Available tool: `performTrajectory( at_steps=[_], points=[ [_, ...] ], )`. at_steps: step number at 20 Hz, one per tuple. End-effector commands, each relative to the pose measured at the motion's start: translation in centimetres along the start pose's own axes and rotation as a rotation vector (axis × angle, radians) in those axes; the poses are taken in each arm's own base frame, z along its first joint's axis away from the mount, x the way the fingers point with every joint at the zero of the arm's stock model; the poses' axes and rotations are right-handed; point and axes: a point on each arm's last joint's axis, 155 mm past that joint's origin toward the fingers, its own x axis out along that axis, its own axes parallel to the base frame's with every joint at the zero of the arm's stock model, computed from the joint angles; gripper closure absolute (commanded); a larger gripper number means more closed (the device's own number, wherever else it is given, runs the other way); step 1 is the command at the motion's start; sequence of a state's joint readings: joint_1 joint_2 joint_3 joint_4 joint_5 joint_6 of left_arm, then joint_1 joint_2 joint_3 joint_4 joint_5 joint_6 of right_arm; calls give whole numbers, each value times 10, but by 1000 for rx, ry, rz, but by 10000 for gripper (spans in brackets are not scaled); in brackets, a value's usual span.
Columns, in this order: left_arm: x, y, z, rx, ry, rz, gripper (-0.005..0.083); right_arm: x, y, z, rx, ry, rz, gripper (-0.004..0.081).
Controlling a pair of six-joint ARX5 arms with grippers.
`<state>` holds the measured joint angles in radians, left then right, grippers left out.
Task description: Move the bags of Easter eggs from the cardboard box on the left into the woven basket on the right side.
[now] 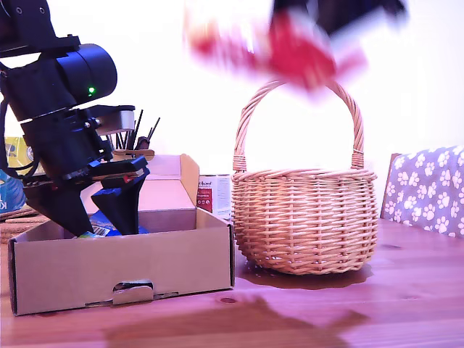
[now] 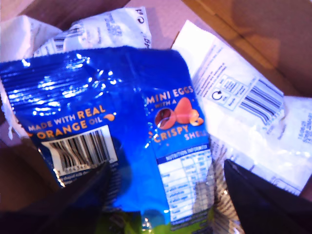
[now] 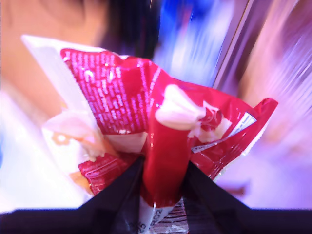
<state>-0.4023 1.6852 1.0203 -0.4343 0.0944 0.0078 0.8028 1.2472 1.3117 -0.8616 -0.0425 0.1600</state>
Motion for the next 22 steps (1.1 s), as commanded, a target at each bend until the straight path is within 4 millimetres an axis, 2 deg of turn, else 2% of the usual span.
performTrajectory(
  at_steps=[1,3,6,8,13,16,19,20,22],
  points=[
    [18,3,-21,-22,80,4,98,-11,-21,22,-16,-79,-85,783],
    [19,3,-25,-23,97,4,103,-6,-40,33,-23,-104,-133,783],
    [19,3,-31,-26,122,4,206,15,-68,39,-24,-89,-195,783],
    [18,3,-35,-27,136,3,219,34,-83,42,-26,-76,-217,783],
    [17,2,-43,-37,169,-1,218,91,-131,7,12,101,-277,783],
    [17,2,-43,-46,168,-1,167,108,-157,-8,38,158,-311,783],
    [18,2,-43,-46,169,-1,130,118,-173,-8,48,153,-328,775],
    [18,2,-44,-46,173,0,130,121,-174,-12,50,166,-328,706],
    [20,2,-45,-52,179,0,129,121,-171,-15,52,179,-316,406]
  ],
)
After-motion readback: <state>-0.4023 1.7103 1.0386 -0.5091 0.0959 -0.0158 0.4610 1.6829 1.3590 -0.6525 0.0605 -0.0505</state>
